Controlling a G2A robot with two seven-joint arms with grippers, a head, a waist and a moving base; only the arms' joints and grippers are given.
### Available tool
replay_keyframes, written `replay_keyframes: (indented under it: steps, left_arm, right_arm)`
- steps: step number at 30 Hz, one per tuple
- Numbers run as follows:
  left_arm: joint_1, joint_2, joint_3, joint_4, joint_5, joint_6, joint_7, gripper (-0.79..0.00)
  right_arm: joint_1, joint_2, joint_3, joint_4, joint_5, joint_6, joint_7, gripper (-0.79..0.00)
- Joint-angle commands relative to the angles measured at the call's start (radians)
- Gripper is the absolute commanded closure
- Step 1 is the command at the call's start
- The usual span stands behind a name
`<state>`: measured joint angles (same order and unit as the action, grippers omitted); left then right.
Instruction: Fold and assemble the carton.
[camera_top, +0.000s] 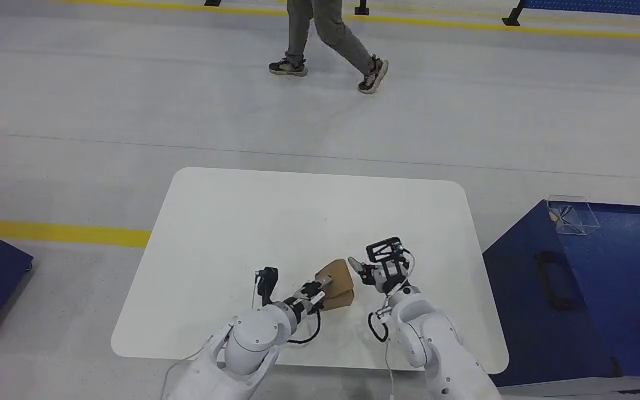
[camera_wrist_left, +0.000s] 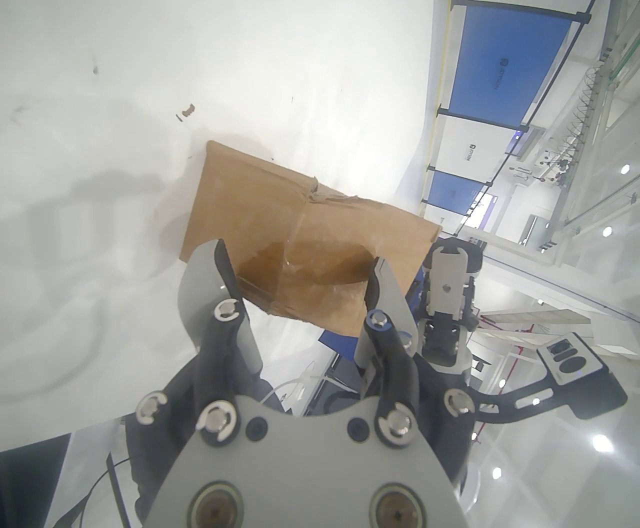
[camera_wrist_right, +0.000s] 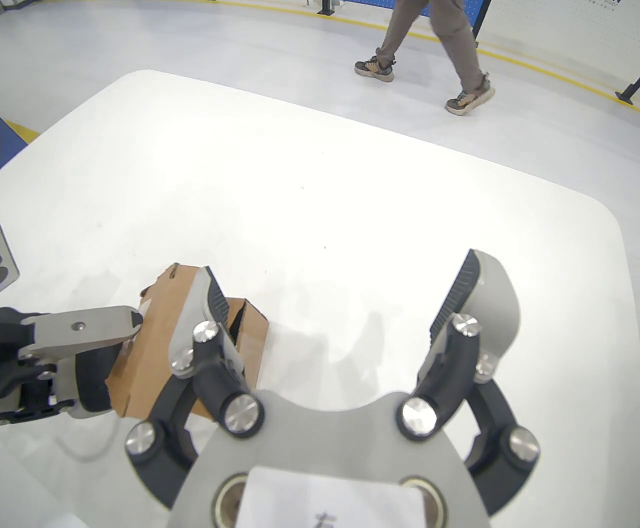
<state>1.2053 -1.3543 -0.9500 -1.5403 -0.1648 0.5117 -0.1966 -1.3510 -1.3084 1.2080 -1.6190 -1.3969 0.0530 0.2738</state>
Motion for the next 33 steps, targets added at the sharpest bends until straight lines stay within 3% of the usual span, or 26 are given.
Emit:
replay_keyframes:
  steps: [1, 6, 33]
  left_arm:
    - [0.001, -0.002, 0.000, 0.003, -0.007, -0.003, 0.006, -0.446]
    - [-0.001, -0.011, -0.002, 0.017, -0.046, -0.003, 0.021, -0.379]
    - [-0.016, -0.031, -0.001, 0.056, -0.031, -0.001, 0.053, -0.369]
  right_arm:
    - [0.008, -0.003, -0.015, 0.012, -0.016, 0.009, 0.000, -0.785]
    - [0.024, -0.010, -0.038, 0.042, -0.031, 0.031, -0.003, -0.785]
    - [0.128, -0.027, -0.043, 0.183, 0.024, -0.043, 0.036, -0.785]
